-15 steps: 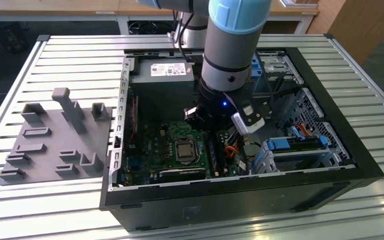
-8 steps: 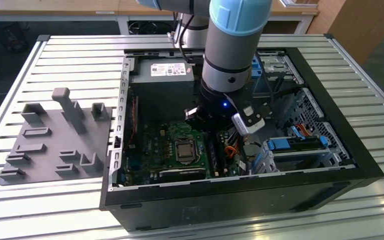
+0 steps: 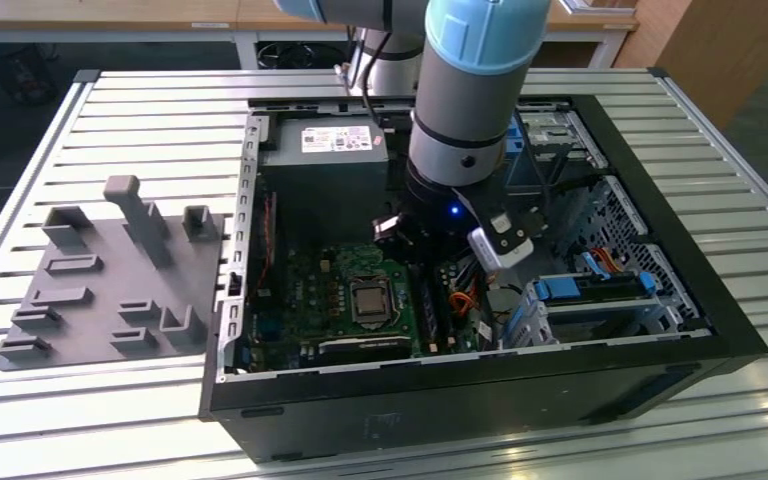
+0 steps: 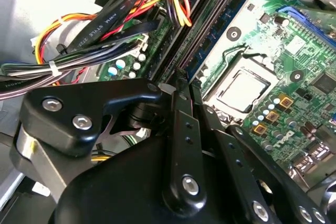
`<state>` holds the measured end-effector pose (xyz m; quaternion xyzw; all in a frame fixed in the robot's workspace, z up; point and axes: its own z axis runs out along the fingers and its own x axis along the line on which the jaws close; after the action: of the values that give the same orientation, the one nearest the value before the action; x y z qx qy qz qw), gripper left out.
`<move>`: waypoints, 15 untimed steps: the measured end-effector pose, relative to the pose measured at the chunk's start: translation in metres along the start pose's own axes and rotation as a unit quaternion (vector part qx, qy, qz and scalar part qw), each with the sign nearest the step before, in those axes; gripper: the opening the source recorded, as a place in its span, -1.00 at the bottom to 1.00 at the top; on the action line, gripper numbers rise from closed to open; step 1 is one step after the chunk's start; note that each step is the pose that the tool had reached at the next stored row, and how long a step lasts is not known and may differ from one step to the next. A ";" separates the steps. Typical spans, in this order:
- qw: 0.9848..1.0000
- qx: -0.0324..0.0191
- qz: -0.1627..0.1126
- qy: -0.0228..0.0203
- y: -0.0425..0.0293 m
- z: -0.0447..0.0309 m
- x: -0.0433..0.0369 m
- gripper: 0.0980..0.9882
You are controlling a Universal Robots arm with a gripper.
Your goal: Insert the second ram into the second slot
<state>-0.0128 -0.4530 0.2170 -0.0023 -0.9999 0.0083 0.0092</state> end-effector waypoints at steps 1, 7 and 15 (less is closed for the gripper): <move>1.000 0.000 0.000 0.000 0.0000 0.0008 0.0000 -0.91; 1.000 0.000 0.000 0.000 0.0000 0.0028 -0.0001 -0.91; 1.000 0.000 0.000 0.000 0.0000 0.0018 -0.0001 -0.91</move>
<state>-0.0128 -0.4531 0.2152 -0.0023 -0.9999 0.0083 0.0092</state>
